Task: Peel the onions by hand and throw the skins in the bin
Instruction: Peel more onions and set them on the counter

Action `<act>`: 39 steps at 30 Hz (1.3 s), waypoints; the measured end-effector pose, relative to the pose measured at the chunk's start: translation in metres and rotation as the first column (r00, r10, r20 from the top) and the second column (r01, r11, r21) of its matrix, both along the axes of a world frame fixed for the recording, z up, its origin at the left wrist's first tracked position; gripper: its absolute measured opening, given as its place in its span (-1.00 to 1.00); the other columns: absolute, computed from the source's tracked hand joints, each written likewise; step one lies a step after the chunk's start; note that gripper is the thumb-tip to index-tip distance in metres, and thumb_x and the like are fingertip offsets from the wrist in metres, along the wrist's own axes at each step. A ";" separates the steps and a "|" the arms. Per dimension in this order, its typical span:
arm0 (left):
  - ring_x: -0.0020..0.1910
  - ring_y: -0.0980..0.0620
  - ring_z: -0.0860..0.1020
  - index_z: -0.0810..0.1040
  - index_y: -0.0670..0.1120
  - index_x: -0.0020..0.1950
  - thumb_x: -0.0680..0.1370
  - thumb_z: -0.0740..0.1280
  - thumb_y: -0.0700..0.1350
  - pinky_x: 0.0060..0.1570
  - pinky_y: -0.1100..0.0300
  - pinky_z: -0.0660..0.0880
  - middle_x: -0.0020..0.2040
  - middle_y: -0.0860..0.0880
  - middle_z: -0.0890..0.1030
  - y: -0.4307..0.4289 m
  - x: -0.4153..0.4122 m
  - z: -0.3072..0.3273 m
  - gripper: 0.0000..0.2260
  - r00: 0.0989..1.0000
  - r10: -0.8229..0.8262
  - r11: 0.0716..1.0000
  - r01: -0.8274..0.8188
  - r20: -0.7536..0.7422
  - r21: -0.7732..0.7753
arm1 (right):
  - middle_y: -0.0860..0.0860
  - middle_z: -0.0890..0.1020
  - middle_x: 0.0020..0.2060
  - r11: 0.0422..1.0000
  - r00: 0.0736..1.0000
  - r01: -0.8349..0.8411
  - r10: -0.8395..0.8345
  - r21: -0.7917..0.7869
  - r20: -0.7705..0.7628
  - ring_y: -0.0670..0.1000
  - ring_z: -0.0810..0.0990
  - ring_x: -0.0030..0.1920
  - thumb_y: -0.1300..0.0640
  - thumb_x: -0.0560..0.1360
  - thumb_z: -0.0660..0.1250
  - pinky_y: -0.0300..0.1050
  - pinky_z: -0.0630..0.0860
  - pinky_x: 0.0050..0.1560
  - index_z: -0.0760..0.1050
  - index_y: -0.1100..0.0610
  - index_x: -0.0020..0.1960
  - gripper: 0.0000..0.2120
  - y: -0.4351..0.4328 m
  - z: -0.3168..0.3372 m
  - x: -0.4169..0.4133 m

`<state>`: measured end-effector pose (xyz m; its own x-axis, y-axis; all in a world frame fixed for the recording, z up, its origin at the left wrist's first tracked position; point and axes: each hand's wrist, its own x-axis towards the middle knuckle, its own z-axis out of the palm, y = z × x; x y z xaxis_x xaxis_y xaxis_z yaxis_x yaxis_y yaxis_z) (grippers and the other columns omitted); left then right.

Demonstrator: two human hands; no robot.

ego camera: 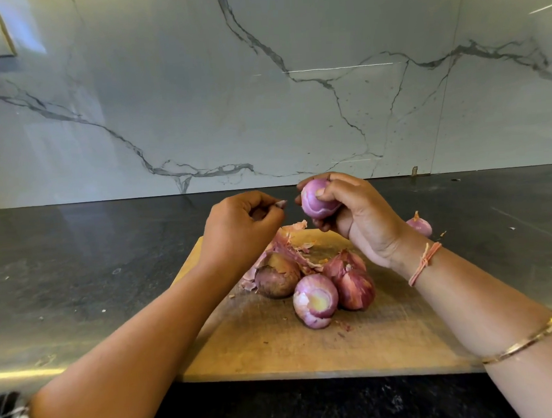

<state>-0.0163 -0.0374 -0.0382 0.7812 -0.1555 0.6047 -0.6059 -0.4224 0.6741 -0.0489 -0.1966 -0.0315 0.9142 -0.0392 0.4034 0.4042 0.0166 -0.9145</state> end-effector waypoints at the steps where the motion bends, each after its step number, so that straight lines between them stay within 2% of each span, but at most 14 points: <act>1: -0.27 -0.04 0.59 0.59 0.18 -0.26 0.50 0.37 -0.08 -0.20 -0.01 0.57 -0.29 0.00 0.66 -0.001 -0.002 0.000 -0.82 1.000 -0.018 1.000 0.018 -0.003 0.008 | 0.22 0.55 -0.10 1.000 1.000 -0.006 0.006 0.007 -0.006 0.00 0.49 -0.23 0.11 0.30 0.25 -0.24 0.43 -0.34 0.55 0.12 -0.12 -0.80 -0.001 -0.001 0.001; 4: -0.22 0.14 0.60 0.60 0.21 -0.25 0.42 0.31 0.15 -0.19 0.11 0.59 -0.25 0.16 0.66 -0.002 -0.008 0.000 -0.89 0.996 -0.086 0.996 0.086 -0.022 0.014 | 0.17 0.57 -0.01 0.999 1.000 -0.013 0.012 -0.029 -0.014 0.06 0.53 -0.07 0.15 0.27 0.28 -0.16 0.49 -0.17 0.54 0.08 -0.05 -0.75 -0.002 -0.005 0.004; 6: -0.20 0.29 0.59 0.61 0.21 -0.20 0.33 0.26 0.28 -0.19 0.24 0.56 -0.25 0.25 0.65 -0.002 -0.009 0.000 -0.77 0.994 -0.110 0.994 0.110 -0.029 0.020 | 0.12 0.58 -0.01 0.998 0.999 -0.036 0.036 -0.059 -0.015 0.02 0.56 -0.09 0.15 0.27 0.28 -0.19 0.48 -0.20 0.51 0.06 -0.03 -0.73 -0.001 -0.005 0.003; 9: -0.22 0.33 0.59 0.63 0.17 -0.15 0.33 0.31 0.19 -0.17 0.29 0.55 -0.26 0.25 0.65 -0.003 -0.009 -0.002 -0.80 0.994 -0.108 0.994 0.108 -0.025 0.014 | 0.06 0.58 -0.03 0.993 0.998 -0.061 0.061 -0.103 0.003 -0.08 0.57 -0.14 0.15 0.28 0.24 -0.27 0.47 -0.24 0.46 0.05 0.00 -0.72 0.001 -0.006 0.002; 14: -0.26 0.33 0.57 0.68 0.07 -0.08 0.41 0.40 0.06 -0.24 0.32 0.50 -0.28 0.23 0.64 -0.004 -0.008 -0.004 -0.85 0.995 -0.101 0.994 0.101 0.012 0.030 | 0.21 0.52 0.19 0.985 0.997 -0.057 0.065 -0.160 0.043 0.01 0.52 -0.02 0.18 0.27 0.21 -0.37 0.43 -0.24 0.43 0.05 0.00 -0.70 0.004 -0.008 0.003; 18: -0.42 0.32 0.50 0.68 0.07 -0.16 0.44 0.38 -0.02 -0.37 0.32 0.40 -0.43 0.25 0.56 -0.006 -0.007 -0.006 -0.92 0.997 -0.080 0.996 0.080 0.010 0.038 | 0.20 0.49 0.23 0.980 0.997 -0.054 0.062 -0.192 0.036 0.03 0.50 -0.01 0.16 0.27 0.21 -0.34 0.41 -0.23 0.41 0.02 0.01 -0.69 0.005 -0.009 0.003; 22: -0.46 0.31 0.47 0.69 0.02 -0.17 0.44 0.36 -0.02 -0.41 0.32 0.37 -0.48 0.23 0.52 -0.006 -0.007 -0.007 -0.89 0.997 -0.061 0.996 0.058 0.041 0.066 | 0.20 0.47 0.24 0.981 0.998 -0.048 0.056 -0.187 0.042 -0.01 0.48 -0.02 0.18 0.26 0.21 -0.36 0.41 -0.19 0.40 0.03 0.00 -0.68 0.006 -0.008 0.002; 26: -0.38 0.09 0.50 0.68 -0.03 -0.21 0.46 0.39 -0.07 -0.37 0.16 0.43 -0.43 0.09 0.57 -0.006 -0.003 -0.009 -0.90 0.994 -0.029 0.998 0.022 0.104 0.060 | 0.20 0.46 0.24 0.976 0.996 -0.052 0.066 -0.211 0.057 -0.08 0.46 0.00 0.19 0.25 0.22 -0.40 0.40 -0.17 0.39 0.04 0.01 -0.68 0.009 -0.008 0.000; 28: -0.40 0.05 0.46 0.66 -0.04 -0.26 0.43 0.36 -0.03 -0.39 0.17 0.40 -0.45 0.04 0.55 -0.005 0.001 -0.010 -0.86 0.992 -0.009 1.000 0.006 0.123 0.020 | 0.23 0.46 0.24 0.974 0.996 -0.069 0.081 -0.217 0.049 -0.08 0.45 -0.02 0.19 0.26 0.22 -0.39 0.39 -0.19 0.39 0.02 0.00 -0.68 0.011 -0.007 -0.001; 31: -0.45 0.08 0.40 0.66 -0.06 -0.25 0.46 0.38 -0.09 -0.41 0.16 0.36 -0.46 -0.01 0.54 -0.005 0.002 -0.010 -0.88 0.995 -0.010 1.000 0.011 0.101 -0.016 | 0.23 0.50 0.19 0.986 0.996 -0.081 0.086 -0.145 0.032 -0.06 0.47 -0.07 0.19 0.26 0.22 -0.36 0.40 -0.25 0.42 0.03 -0.01 -0.70 0.010 -0.006 -0.002; 34: -0.45 0.11 0.38 0.66 -0.05 -0.22 0.49 0.38 -0.11 -0.42 0.18 0.34 -0.44 -0.03 0.55 -0.006 0.003 -0.009 -0.88 0.998 0.011 1.000 -0.010 0.057 -0.022 | 0.17 0.57 0.04 0.994 0.995 -0.104 0.104 0.018 0.002 -0.01 0.52 -0.13 0.17 0.28 0.22 -0.28 0.41 -0.29 0.44 0.06 -0.01 -0.72 0.008 -0.004 -0.002; 36: -0.45 0.13 0.39 0.66 -0.05 -0.21 0.50 0.37 -0.09 -0.41 0.23 0.34 -0.43 0.00 0.56 -0.005 0.004 -0.008 -0.87 0.999 0.031 0.999 -0.031 0.037 0.005 | 0.19 0.58 0.01 0.987 0.994 -0.106 0.107 0.121 -0.008 0.01 0.54 -0.19 0.15 0.30 0.25 -0.19 0.44 -0.24 0.45 0.09 0.01 -0.73 0.006 -0.002 0.000; 39: -0.46 0.19 0.45 0.63 0.07 -0.25 0.50 0.36 0.00 -0.42 0.29 0.36 -0.45 0.12 0.57 -0.004 0.002 -0.008 -0.86 1.000 0.023 1.000 -0.024 0.020 0.009 | 0.21 0.58 0.00 0.987 0.998 -0.053 0.057 0.149 -0.025 0.02 0.57 -0.23 0.11 0.34 0.30 -0.15 0.48 -0.24 0.48 0.10 -0.02 -0.78 0.004 0.000 0.000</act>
